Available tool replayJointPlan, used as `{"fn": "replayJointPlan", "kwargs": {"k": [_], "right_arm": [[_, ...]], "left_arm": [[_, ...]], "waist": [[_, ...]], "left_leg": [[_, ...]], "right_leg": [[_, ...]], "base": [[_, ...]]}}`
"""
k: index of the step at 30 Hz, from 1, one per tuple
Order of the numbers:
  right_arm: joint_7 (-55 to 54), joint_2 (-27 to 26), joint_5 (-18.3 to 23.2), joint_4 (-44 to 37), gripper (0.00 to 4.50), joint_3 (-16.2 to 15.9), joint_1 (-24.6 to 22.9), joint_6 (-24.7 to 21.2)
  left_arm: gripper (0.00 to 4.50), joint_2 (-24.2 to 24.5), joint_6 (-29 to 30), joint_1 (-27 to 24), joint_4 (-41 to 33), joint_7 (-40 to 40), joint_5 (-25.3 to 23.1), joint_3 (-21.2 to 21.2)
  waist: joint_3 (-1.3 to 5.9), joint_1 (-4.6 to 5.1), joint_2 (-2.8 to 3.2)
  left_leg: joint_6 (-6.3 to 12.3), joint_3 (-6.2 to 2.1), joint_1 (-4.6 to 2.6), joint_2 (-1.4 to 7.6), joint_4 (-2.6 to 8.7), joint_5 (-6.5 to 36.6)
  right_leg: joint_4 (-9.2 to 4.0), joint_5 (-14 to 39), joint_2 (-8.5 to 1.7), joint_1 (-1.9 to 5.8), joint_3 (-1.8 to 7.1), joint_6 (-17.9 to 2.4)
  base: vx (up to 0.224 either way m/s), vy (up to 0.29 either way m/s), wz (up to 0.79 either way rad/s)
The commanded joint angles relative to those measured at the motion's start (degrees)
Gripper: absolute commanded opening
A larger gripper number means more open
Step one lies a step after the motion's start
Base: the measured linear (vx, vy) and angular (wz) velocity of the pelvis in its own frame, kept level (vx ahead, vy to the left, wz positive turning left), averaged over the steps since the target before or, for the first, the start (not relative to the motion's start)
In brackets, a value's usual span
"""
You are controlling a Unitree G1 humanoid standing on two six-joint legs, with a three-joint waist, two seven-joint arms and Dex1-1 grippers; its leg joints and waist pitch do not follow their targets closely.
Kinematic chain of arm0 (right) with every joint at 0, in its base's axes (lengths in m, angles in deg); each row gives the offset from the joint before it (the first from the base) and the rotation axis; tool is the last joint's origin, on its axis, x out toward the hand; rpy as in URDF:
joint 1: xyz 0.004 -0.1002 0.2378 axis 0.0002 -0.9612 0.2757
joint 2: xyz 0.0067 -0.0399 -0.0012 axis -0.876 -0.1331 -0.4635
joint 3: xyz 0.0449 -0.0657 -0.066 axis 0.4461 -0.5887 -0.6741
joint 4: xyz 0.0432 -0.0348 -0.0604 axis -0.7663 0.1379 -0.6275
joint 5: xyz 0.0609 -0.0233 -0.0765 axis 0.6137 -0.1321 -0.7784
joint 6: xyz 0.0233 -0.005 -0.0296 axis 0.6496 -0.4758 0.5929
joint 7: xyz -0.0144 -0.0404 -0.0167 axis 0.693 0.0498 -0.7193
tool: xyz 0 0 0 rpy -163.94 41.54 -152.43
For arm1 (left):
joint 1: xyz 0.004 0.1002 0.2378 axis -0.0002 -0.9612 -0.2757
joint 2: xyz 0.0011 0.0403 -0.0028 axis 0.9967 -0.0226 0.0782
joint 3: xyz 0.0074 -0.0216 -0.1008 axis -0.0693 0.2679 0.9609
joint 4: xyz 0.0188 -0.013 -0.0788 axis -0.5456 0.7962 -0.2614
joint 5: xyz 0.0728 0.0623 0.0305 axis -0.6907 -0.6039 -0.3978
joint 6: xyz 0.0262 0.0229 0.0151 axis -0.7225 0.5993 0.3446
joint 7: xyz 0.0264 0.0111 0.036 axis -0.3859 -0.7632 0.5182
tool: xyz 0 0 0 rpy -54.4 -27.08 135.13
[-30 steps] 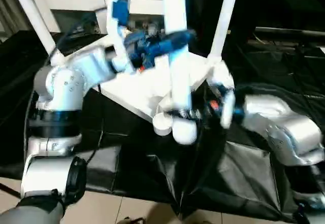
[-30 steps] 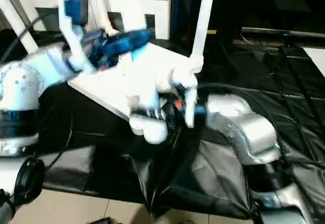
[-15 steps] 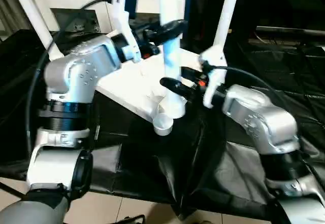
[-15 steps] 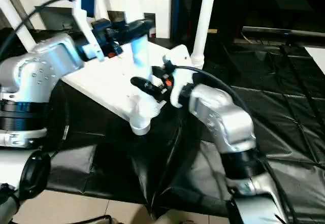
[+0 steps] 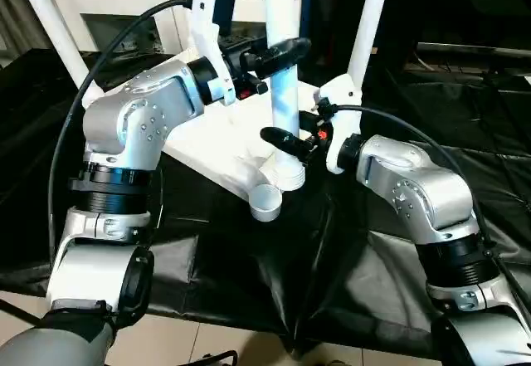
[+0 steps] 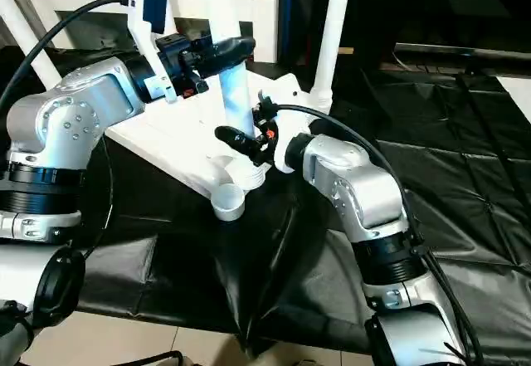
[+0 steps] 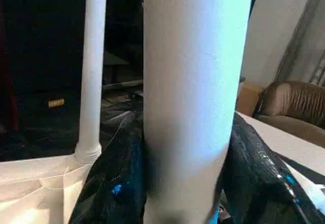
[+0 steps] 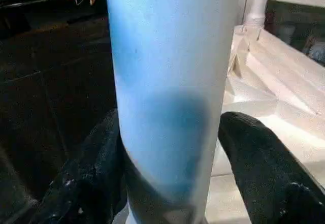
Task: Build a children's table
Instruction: Move to table
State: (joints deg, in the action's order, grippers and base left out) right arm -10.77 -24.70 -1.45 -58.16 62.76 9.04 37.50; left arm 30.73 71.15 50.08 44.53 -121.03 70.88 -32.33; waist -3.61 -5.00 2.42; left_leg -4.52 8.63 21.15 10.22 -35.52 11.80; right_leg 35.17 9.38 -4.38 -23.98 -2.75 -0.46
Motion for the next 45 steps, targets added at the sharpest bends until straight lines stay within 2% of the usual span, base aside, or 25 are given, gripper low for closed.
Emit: {"fn": "replayJointPlan", "kwargs": {"k": [1,8,10,17,18,20,28,31,34,36,37,39,42,45], "right_arm": [[0.00,-0.17,0.08,0.44,2.98,-0.23,0.75,-0.95],[0.29,-0.30,0.17,0.84,2.98,-0.45,0.68,-1.36],[0.40,-0.51,0.11,1.30,2.98,-0.19,0.77,-1.23],[0.71,-1.13,0.13,2.13,2.98,-0.26,1.04,-1.42],[0.74,-1.16,0.15,2.18,2.70,-0.31,1.04,-1.43],[0.67,-1.27,0.21,2.34,2.70,-0.23,0.98,-1.42],[0.70,-1.39,0.23,2.79,1.97,0.39,0.74,-1.15],[0.80,-1.50,0.22,2.71,1.89,0.54,0.60,-1.10],[0.89,-1.62,0.32,2.23,1.86,0.57,0.13,-0.89],[0.89,-1.64,0.34,2.15,1.86,0.58,-0.02,-0.78],[0.70,-1.83,0.33,1.88,1.86,0.73,-0.53,-0.25],[0.29,-2.05,0.40,1.41,1.86,1.17,-1.22,0.32],[-1.06,-2.36,0.75,0.14,1.85,3.11,-3.34,1.85],[-1.07,-2.69,1.88,-1.23,1.85,5.49,-5.08,4.55]], "left_arm": [[1.74,0.41,-0.75,2.01,0.00,-0.76,-0.83,-0.90],[1.74,0.38,-1.21,2.09,0.50,-1.59,-1.35,-1.66],[1.74,0.30,-1.13,2.02,0.34,-2.05,-1.47,-1.95],[1.74,0.34,-1.98,2.51,1.38,-2.91,-2.18,-2.25],[1.74,0.36,-2.07,2.58,1.52,-2.99,-2.26,-2.27],[1.74,0.40,-2.27,2.66,1.72,-3.24,-2.50,-2.32],[1.74,0.34,-2.39,2.55,1.40,-3.68,-2.65,-2.43],[1.74,0.36,-2.43,2.40,1.23,-3.84,-2.71,-2.43],[1.74,0.73,-2.01,1.58,0.43,-3.31,-3.61,-2.94],[1.74,0.69,-0.45,1.39,0.35,-4.64,-2.17,-2.74],[2.09,2.64,0.77,-0.02,-0.90,-6.46,-3.13,-4.81],[2.43,2.44,0.44,-1.34,-1.59,-4.78,-3.15,-3.79],[2.53,-0.22,-2.05,-4.39,-3.79,-1.49,-0.52,0.84],[2.71,-2.56,-1.47,-7.32,-6.00,0.84,3.01,4.65]], "waist": [[4.53,0.08,0.21],[4.55,0.10,0.24],[4.53,0.07,0.41],[4.58,0.10,0.35],[4.60,0.08,0.50],[4.57,0.12,0.40],[4.54,0.13,0.31],[4.54,0.12,0.33],[4.53,0.13,0.08],[4.51,0.12,0.11],[4.51,0.13,0.18],[4.41,0.27,0.03],[4.50,0.23,-0.09],[4.67,0.21,0.00]], "left_leg": [[-0.89,0.05,-0.03,1.13,4.23,5.95],[-1.03,0.09,-0.08,1.13,4.21,6.16],[-1.18,0.05,-0.09,1.18,4.25,6.48],[-1.11,0.00,-0.07,1.18,4.25,6.20],[-1.15,-0.04,-0.08,1.21,4.25,6.14],[-1.18,0.01,-0.12,1.19,4.25,6.26],[-1.17,0.03,-0.09,1.20,4.26,6.52],[-1.15,0.03,-0.09,1.22,4.27,6.36],[-0.96,0.08,-0.06,1.20,4.25,5.95],[-0.89,0.09,-0.03,1.21,4.26,5.81],[-0.96,0.05,-0.06,1.27,4.31,5.98],[-0.90,0.10,0.05,1.33,4.37,6.10],[-0.80,0.27,0.09,1.33,4.26,5.45],[-0.38,0.29,0.02,1.34,4.18,5.41]], "right_leg": [[-3.26,6.96,-2.60,4.27,1.95,-12.73],[-3.23,6.63,-2.63,4.27,1.96,-13.10],[-3.21,7.11,-2.66,4.26,1.96,-13.11],[-3.12,6.39,-2.64,4.33,1.95,-13.14],[-3.10,6.16,-2.69,4.31,1.94,-13.26],[-3.12,5.78,-2.62,4.28,1.94,-13.44],[-3.20,6.81,-2.71,4.34,1.97,-13.32],[-3.16,6.67,-2.69,4.31,1.98,-13.33],[-3.16,6.38,-2.67,4.32,2.00,-13.35],[-3.11,6.51,-2.70,4.30,2.00,-13.36],[-3.10,6.88,-2.75,4.28,2.00,-13.28],[-3.14,7.16,-2.74,4.24,2.02,-13.19],[-3.30,7.13,-2.80,4.31,2.09,-13.41],[-3.18,5.99,-2.73,4.21,2.03,-13.63]], "base": [[0.000,0.000,0.00],[0.000,0.000,0.00],[0.000,0.000,0.00],[0.000,0.000,0.00],[0.000,0.000,0.00],[0.000,0.000,0.00],[0.000,0.000,0.00],[0.000,0.000,0.00],[0.000,0.000,0.00],[0.000,0.000,0.00],[0.000,0.000,0.00],[0.000,0.000,0.00],[0.000,0.000,0.00],[0.000,0.000,0.00]]}}
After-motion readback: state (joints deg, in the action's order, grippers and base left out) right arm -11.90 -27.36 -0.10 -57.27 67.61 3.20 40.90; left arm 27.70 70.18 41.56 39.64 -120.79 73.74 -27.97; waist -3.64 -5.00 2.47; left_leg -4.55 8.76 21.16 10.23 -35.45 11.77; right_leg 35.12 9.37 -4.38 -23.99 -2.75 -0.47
